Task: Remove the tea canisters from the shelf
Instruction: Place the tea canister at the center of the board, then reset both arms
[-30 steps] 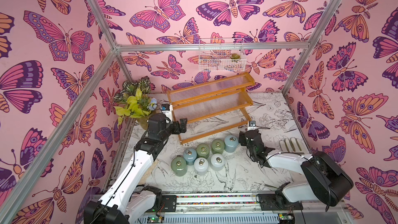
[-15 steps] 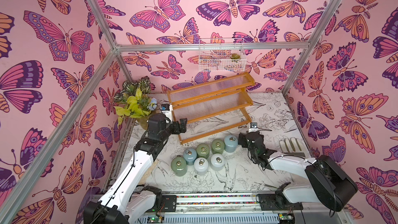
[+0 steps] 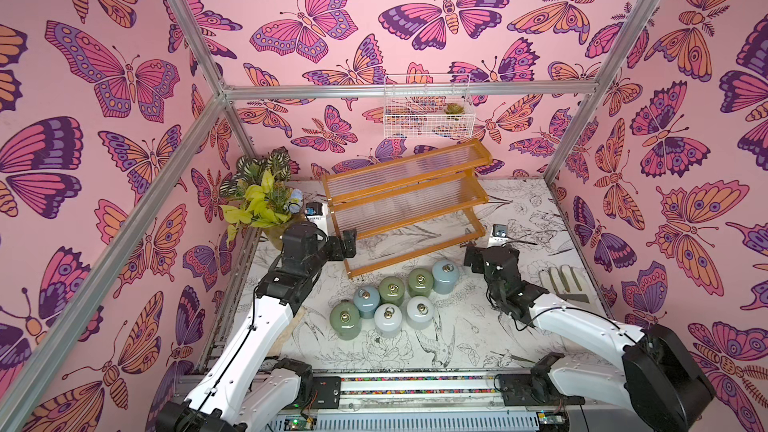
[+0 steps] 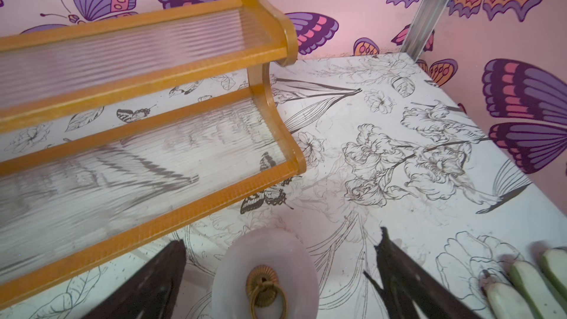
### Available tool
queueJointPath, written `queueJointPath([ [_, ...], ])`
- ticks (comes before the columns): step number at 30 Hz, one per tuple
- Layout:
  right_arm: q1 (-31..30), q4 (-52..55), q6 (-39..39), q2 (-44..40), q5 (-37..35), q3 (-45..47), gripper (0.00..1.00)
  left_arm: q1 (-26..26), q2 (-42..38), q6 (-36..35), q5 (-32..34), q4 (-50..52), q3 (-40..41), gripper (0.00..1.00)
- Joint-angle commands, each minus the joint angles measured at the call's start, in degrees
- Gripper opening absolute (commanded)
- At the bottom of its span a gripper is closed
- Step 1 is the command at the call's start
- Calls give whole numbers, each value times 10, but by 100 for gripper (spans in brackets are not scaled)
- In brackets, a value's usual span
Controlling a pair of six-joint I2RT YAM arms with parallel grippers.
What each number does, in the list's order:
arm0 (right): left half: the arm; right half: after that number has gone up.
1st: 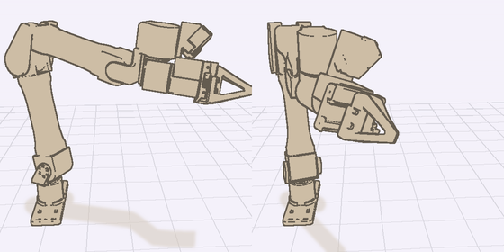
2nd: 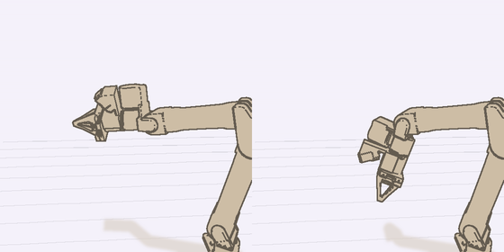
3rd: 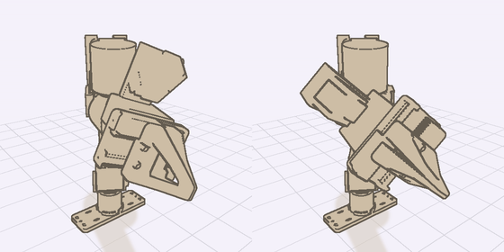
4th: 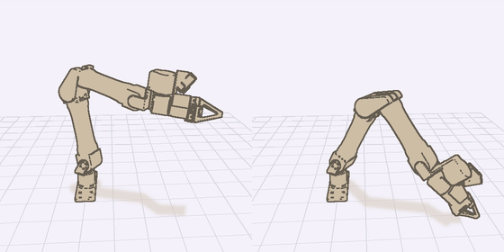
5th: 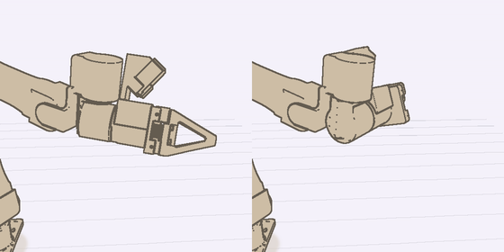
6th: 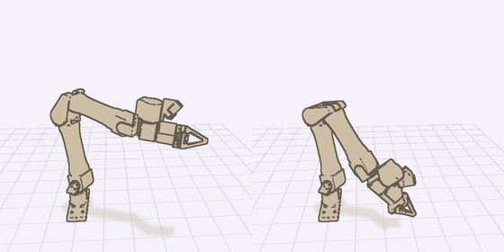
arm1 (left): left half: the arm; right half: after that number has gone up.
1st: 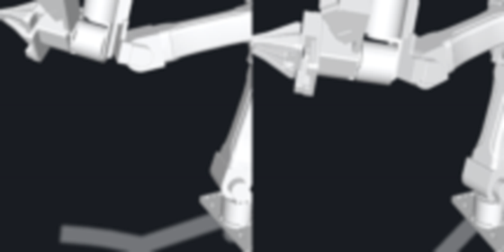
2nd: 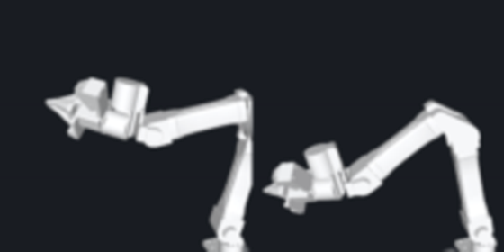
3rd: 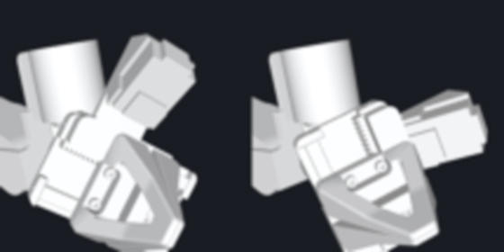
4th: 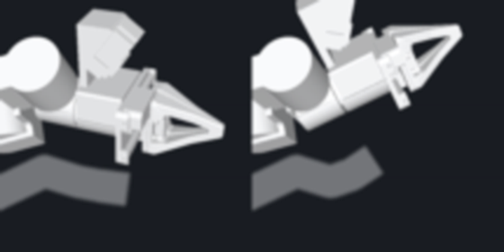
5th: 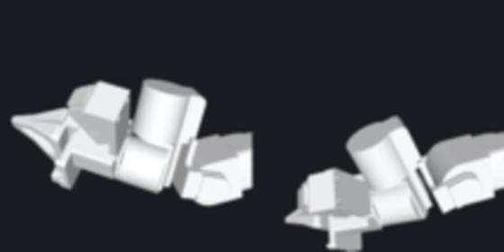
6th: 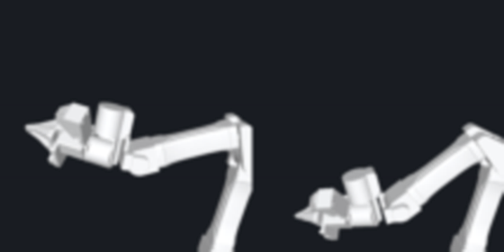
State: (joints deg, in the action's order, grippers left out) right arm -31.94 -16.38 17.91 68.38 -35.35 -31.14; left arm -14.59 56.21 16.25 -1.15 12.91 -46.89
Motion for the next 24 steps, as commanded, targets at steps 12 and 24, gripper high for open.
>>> queueJointPath([
  [12,172,148,-113,89,-40,-129,99,46,17,145,167,234,-34,100],
  [24,361,53,-117,123,169,-95,99,222,143,151,-7,128,27,100],
])
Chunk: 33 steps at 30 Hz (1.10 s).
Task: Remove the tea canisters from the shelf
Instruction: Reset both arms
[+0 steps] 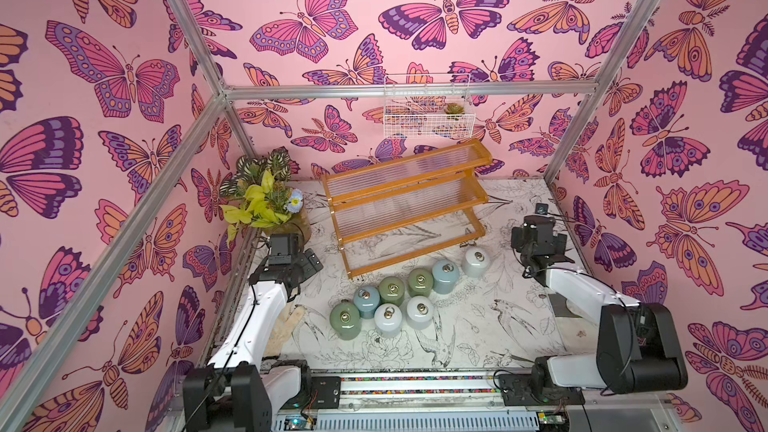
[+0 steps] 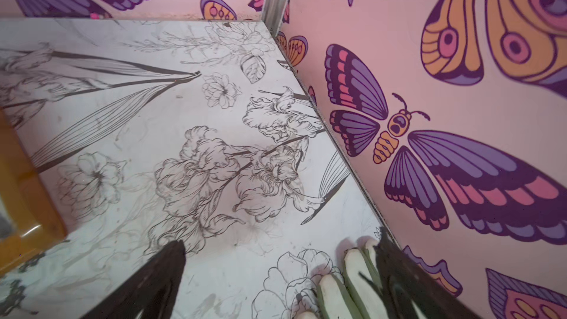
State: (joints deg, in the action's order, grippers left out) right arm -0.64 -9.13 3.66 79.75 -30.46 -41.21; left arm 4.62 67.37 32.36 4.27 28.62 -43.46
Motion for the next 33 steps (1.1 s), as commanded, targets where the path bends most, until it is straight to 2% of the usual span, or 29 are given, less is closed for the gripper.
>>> queueJointPath([
  [1,71,-31,35,11,181,8,99,42,46,-12,-83,-40,-11,100],
  [2,81,-56,33,17,214,16,99,50,65,-15,-95,-47,-13,100],
  [5,87,-6,7,25,297,-13,99,61,93,-32,-107,-63,-18,100],
  [7,87,-22,17,18,336,5,99,65,101,-44,-105,-69,-21,100],
  [8,87,-53,27,14,346,25,99,65,102,-49,-100,-70,-21,100],
  [10,86,-192,53,6,362,102,99,65,101,-67,-88,-89,-17,100],
  [15,78,-417,24,33,416,213,99,66,103,-133,-78,-147,-9,100],
  [19,33,-534,-22,84,389,245,99,66,111,-158,-49,-225,19,100],
  [24,8,-432,-28,64,319,211,99,66,93,-158,-42,-441,112,100],
  [27,8,-375,-11,68,283,181,99,60,104,-194,-34,-544,149,100],
  [29,8,-378,-9,67,275,182,99,61,120,-203,-36,-640,186,100],
  [31,8,-379,-8,68,276,183,99,53,130,-216,-47,-677,208,100],
  [32,8,-372,-9,66,275,181,99,43,135,-225,-35,-740,230,100],
  [33,9,-374,-8,66,275,181,99,36,128,-234,-37,-756,240,100],
])
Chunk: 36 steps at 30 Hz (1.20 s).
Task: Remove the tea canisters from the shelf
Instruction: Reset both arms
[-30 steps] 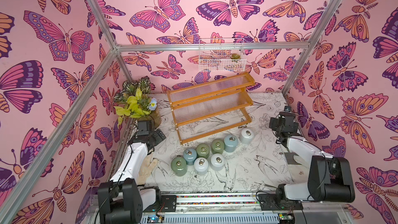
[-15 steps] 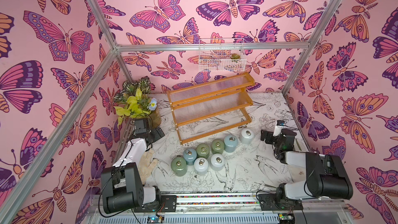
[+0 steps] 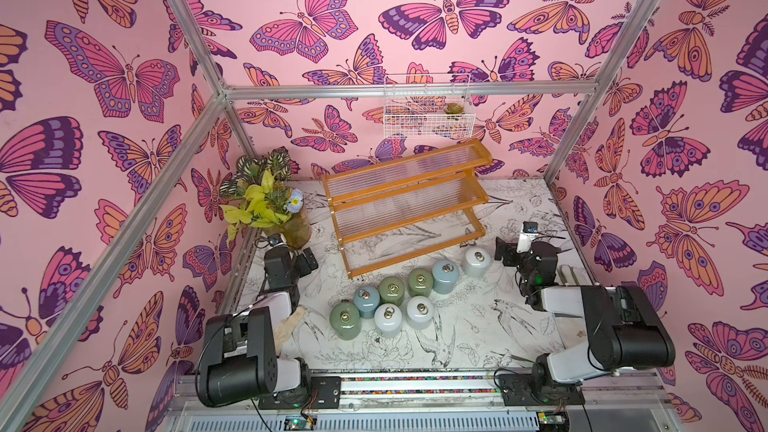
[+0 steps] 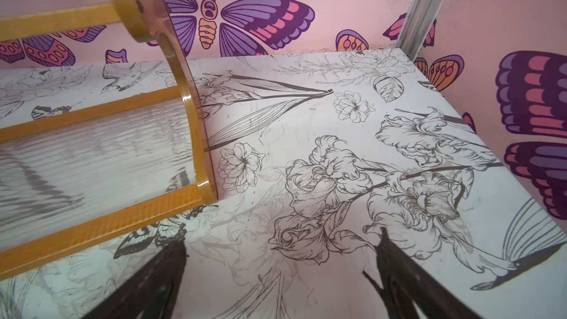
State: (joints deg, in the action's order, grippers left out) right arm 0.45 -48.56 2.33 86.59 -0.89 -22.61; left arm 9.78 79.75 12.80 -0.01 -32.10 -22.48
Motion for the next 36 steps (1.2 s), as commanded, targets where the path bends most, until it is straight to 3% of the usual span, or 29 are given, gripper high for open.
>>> queueJointPath([
  [1,-3,18,5,-1,-20,-4,99,-23,-4,-44,10,-154,47,100],
  [3,-2,22,5,-3,-20,-5,99,-48,25,-70,20,-272,103,100],
  [5,-3,21,5,-2,-21,-5,99,-85,113,-107,53,-452,142,100],
  [6,-3,21,5,-2,-21,-5,99,-98,130,-124,62,-490,148,100],
  [9,-3,20,5,-2,-20,-4,99,-117,72,-126,97,-365,125,100],
  [11,-3,20,5,-3,-20,-5,99,-119,101,-132,106,-379,107,100],
  [15,-3,20,5,-3,-21,-4,99,-119,76,-110,139,-283,77,100],
  [22,-2,21,5,-3,-20,-5,99,-115,90,-111,136,-270,58,100],
  [26,-3,21,5,-2,-19,-5,99,-116,86,-111,136,-205,19,100],
  [36,-3,22,5,-1,-20,-6,99,-116,89,-112,135,-218,23,100],
])
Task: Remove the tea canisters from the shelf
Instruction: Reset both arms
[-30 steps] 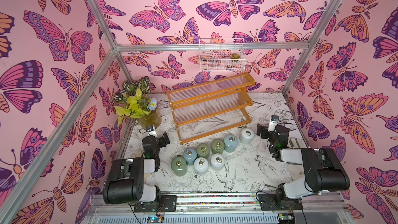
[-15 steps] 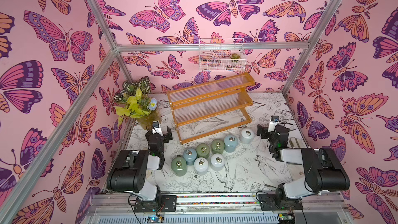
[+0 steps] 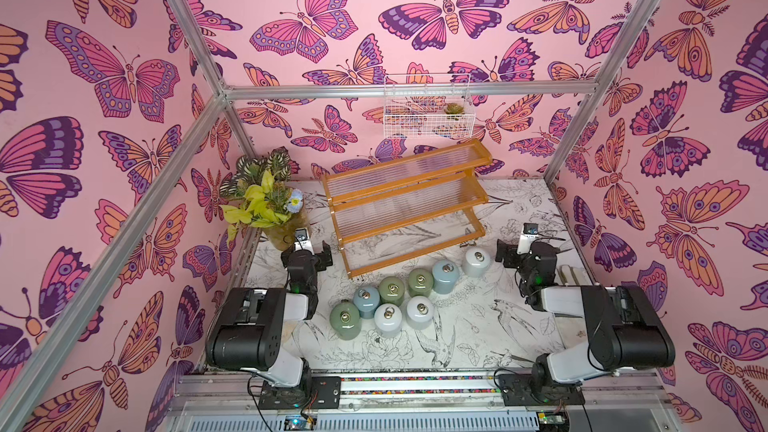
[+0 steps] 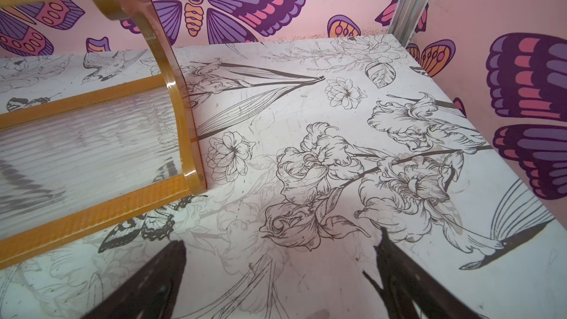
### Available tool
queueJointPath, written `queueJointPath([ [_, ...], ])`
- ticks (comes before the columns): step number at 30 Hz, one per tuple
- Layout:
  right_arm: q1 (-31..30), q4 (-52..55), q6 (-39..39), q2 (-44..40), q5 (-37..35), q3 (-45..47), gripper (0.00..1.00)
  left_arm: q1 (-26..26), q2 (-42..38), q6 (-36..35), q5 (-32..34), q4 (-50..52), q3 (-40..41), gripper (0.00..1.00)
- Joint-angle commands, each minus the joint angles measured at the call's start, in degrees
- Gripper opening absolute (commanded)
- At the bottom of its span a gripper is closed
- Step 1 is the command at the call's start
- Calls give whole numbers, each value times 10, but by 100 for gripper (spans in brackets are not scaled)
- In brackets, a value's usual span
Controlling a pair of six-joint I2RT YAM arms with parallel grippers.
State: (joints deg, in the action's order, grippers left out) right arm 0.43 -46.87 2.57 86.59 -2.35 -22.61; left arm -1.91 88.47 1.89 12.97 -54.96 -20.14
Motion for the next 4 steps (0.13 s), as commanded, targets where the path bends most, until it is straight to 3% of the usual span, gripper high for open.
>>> queueJointPath([
  [1,-2,6,3,-1,-5,-7,99,1,1,-3,6,11,-1,100],
  [4,-2,5,3,-3,-6,-5,99,1,1,-4,6,11,-1,100],
])
